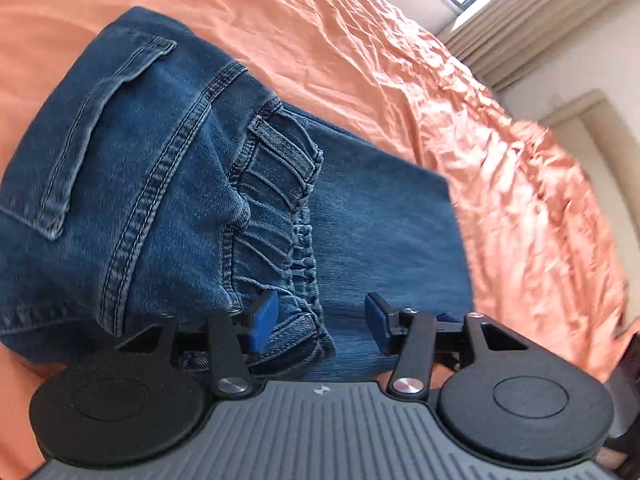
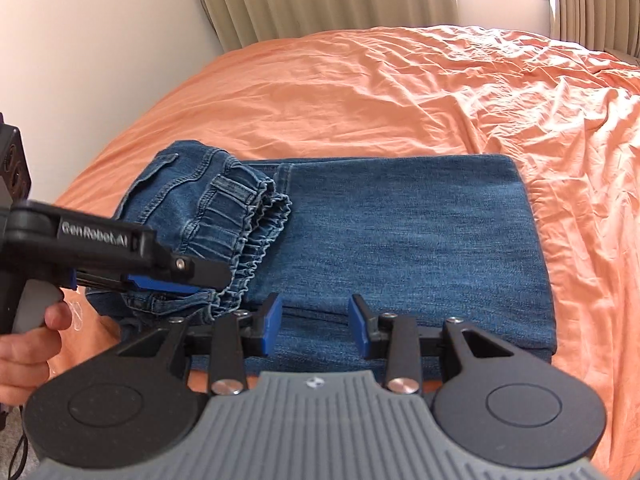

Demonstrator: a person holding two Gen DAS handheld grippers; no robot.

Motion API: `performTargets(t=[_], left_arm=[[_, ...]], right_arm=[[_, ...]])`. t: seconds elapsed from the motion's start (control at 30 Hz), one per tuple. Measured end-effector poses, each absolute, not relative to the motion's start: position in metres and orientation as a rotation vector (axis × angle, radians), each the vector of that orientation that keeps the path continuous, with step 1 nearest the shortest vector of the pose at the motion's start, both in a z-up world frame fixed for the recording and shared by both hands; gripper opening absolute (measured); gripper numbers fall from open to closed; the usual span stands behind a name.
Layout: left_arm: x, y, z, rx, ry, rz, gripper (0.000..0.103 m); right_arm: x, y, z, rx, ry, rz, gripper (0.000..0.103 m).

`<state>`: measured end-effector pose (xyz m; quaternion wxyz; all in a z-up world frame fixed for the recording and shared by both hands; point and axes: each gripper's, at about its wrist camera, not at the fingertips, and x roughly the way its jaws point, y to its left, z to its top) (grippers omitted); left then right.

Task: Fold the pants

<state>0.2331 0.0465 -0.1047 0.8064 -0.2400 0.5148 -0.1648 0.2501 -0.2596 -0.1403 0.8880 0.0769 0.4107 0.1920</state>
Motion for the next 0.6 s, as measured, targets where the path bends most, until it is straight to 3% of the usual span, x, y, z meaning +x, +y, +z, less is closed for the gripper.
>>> performTargets(t=[0.17,0.3,0.5,0.6], left_arm=[[0.227,0.061,-0.085,-0.556,1.019,-0.353,0.069],[0.232,0.078,-0.066,-0.534,0.933,-0.285,0.069],[0.254,0.106,-0.052,-0.298,0.880,-0.079,0.067],[0.264,0.120,-0.053,-0.239,0.859,-0.023,0.066]], right_arm=[[0.260,-0.255,-0.132,0.222,0.839,0.451,0.037],[0.275,-0.244,-0.132,0.312,0.860,0.514,0.046],[0.311,-0.211,-0.134,0.296,0.860,0.566,0.060],[0.341,-0.208,-0.149,0.419,0.911,0.579,0.060]])
